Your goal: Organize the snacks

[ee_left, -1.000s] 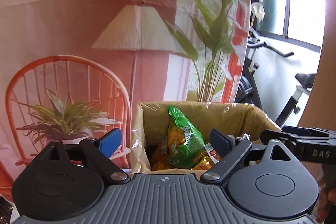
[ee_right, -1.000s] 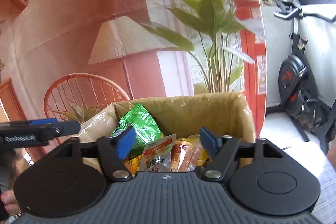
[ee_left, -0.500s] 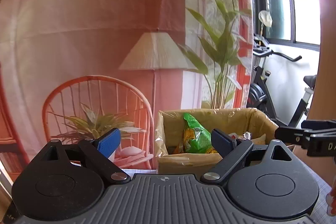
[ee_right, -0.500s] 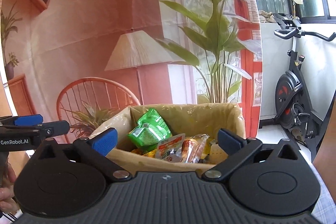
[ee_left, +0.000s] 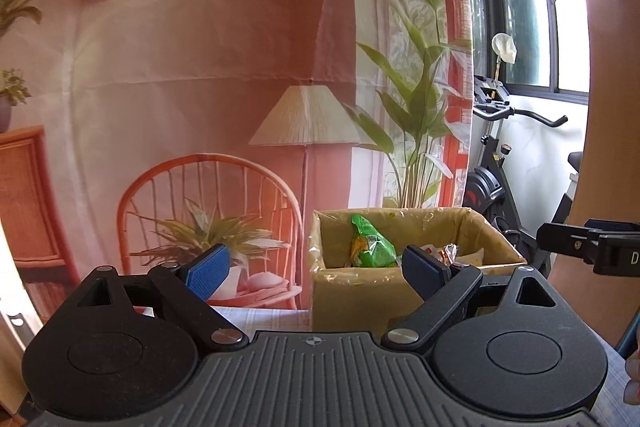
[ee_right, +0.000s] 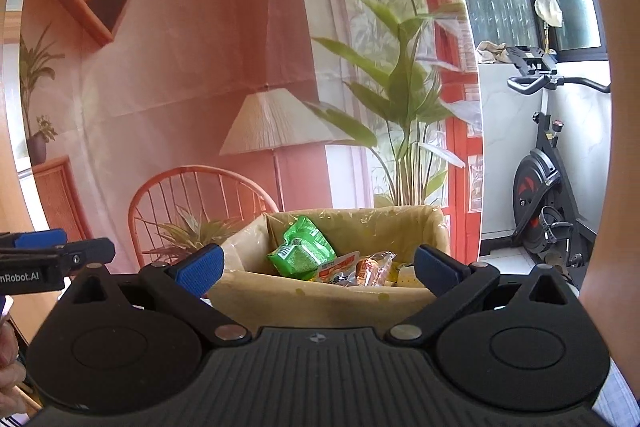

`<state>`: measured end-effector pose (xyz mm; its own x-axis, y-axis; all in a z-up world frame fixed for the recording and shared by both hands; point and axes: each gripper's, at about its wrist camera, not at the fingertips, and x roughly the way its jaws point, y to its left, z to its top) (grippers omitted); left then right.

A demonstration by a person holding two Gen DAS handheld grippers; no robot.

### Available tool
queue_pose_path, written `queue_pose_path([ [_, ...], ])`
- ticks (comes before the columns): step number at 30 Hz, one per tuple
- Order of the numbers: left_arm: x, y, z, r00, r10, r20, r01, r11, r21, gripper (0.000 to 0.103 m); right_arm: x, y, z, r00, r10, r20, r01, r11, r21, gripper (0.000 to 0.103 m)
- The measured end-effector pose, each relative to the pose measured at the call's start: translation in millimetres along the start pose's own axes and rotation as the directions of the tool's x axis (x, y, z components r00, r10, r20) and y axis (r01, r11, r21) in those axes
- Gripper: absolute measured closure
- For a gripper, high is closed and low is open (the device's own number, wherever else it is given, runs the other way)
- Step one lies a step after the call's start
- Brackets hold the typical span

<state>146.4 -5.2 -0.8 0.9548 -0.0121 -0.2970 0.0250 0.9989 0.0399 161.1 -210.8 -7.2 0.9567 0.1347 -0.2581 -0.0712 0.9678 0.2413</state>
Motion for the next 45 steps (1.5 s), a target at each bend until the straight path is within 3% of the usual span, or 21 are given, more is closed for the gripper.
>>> queue_pose_path([
  [8,-51.3,7.4,3.4,0.999,0.032,0.015,-0.032,0.999,0.011,0.009,-44.6,23.6,6.8,0.999,0.0,0.037,0.001,1.0,-0.022,0.0],
  [15,-76.3,15.2,9.7,0.99,0.129,0.056,-0.129,0.992,-0.004,0.008,-66.6,33.5,9.0,0.998,0.042,0.042,-0.043,0.999,0.024,0.0],
  [26,-80.6,21.4,4.5,0.994,0.111,0.015,-0.11,0.993,-0.045,0.008,-68.7,49.4,4.6,0.999,0.04,0.027,-0.039,0.999,-0.031,0.0],
  [45,-83.2,18.3,5.2,0.994,0.104,0.035,-0.103,0.994,-0.034,0.008,-69.0,48.4,2.4,0.999,0.038,0.021,-0.037,0.998,-0.045,0.0],
])
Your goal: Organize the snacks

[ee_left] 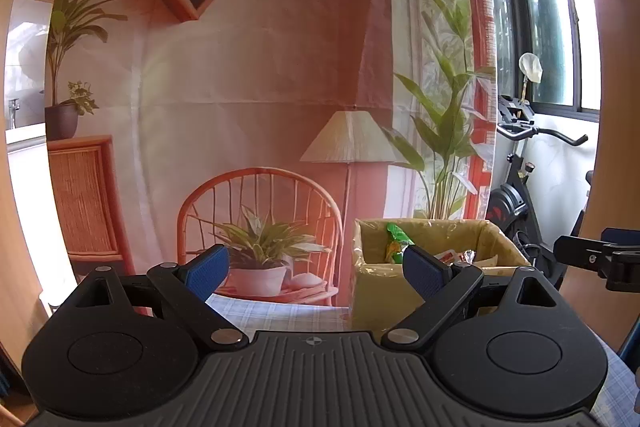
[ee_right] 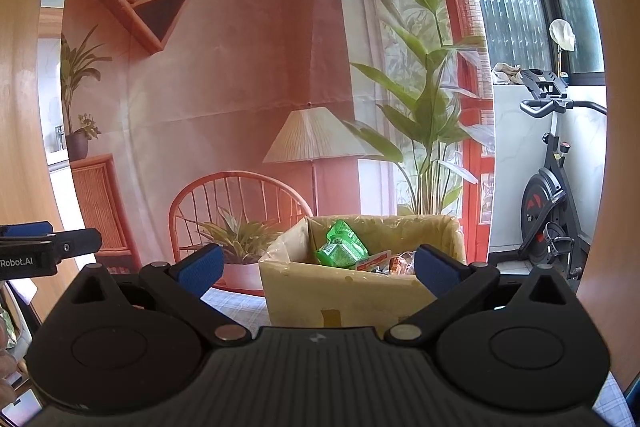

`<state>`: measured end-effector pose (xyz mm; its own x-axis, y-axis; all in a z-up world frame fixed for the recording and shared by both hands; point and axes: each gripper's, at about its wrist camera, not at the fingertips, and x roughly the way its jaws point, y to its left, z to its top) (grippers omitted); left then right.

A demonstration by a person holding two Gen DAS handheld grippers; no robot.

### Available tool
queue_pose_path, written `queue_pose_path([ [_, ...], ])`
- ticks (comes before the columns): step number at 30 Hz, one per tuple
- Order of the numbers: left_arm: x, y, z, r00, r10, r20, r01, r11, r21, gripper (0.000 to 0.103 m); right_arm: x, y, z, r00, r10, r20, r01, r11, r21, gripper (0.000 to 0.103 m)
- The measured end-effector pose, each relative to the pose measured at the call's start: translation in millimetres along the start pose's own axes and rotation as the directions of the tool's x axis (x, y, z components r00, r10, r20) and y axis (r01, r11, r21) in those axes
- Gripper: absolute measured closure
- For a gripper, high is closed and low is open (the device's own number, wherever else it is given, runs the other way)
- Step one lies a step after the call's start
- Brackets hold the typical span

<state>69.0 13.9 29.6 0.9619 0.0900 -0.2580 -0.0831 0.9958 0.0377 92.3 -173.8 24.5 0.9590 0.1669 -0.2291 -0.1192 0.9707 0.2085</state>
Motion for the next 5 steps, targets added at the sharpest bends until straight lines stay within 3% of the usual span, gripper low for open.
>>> queue_pose_path([
  [5,-0.5,-0.5,-0.8,1.0,-0.002,-0.002,0.002,1.0,0.004,0.008,0.3,-0.2,-1.9,1.0,0.004,-0.003,-0.004,1.0,0.003,0.0],
])
